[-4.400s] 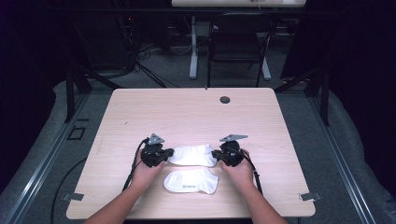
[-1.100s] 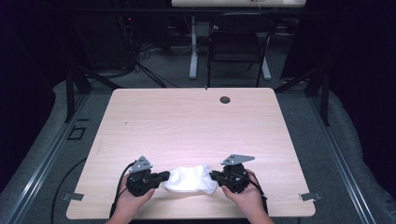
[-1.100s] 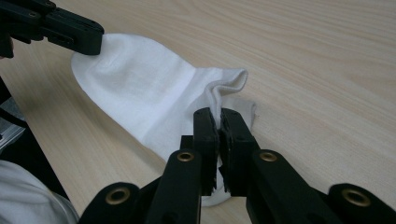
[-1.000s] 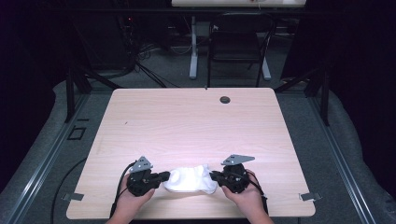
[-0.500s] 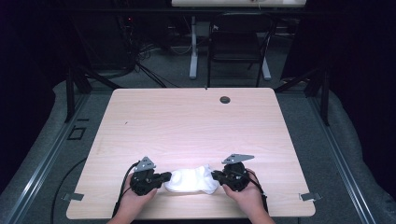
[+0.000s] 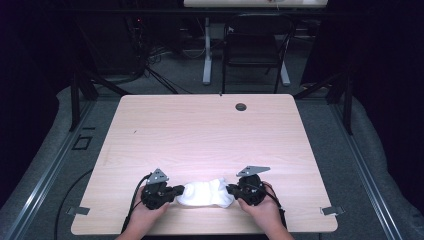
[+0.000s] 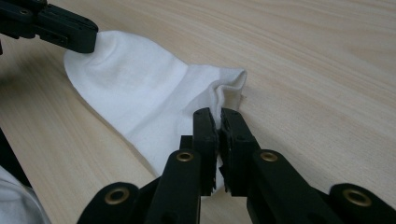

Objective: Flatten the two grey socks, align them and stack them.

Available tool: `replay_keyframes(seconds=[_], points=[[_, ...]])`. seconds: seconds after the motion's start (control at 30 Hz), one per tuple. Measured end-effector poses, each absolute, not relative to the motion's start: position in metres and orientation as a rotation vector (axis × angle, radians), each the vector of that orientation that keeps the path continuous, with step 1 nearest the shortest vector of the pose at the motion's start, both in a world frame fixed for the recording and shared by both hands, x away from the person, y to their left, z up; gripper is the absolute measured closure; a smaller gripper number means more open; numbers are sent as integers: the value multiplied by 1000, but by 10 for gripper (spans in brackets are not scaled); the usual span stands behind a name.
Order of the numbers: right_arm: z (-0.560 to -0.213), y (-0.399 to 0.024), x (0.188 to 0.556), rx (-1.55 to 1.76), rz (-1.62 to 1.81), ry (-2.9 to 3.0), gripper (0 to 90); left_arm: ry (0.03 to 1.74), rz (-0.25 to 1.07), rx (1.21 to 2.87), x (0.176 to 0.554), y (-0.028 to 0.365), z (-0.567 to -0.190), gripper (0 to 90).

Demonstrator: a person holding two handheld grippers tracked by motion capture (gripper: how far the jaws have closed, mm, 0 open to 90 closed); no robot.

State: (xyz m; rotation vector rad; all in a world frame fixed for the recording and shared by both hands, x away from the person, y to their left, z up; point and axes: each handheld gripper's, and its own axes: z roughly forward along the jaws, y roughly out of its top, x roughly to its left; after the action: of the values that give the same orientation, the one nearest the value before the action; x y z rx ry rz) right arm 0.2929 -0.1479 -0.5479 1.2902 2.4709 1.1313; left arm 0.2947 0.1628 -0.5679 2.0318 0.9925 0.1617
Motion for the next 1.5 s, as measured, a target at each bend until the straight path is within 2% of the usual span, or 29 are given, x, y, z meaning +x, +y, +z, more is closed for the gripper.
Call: replay_keyframes(seconds=[0.5,0.63,0.67,0.73,0.77,1.07,1.33,1.5], points=[[-555,-148,294,1304,1094,2491,838,1010,150,2057,297,164,-576,859],[-558,-148,296,1303,1086,2494,788,1012,147,2047,297,165,-576,827],[-557,-149,296,1305,1100,2479,747,1012,146,2040,297,166,-575,785],[-556,-150,296,1298,1106,2464,732,1001,157,2022,296,167,-571,766],[-553,-152,295,1298,1140,2430,702,997,166,2006,295,168,-569,729],[-546,-145,290,1189,1255,2393,659,948,173,1956,292,167,-557,665],[-556,-124,293,1087,1190,2486,612,910,175,2046,291,156,-567,604],[-561,-125,295,1095,1150,2495,607,916,175,2069,293,155,-573,601]])
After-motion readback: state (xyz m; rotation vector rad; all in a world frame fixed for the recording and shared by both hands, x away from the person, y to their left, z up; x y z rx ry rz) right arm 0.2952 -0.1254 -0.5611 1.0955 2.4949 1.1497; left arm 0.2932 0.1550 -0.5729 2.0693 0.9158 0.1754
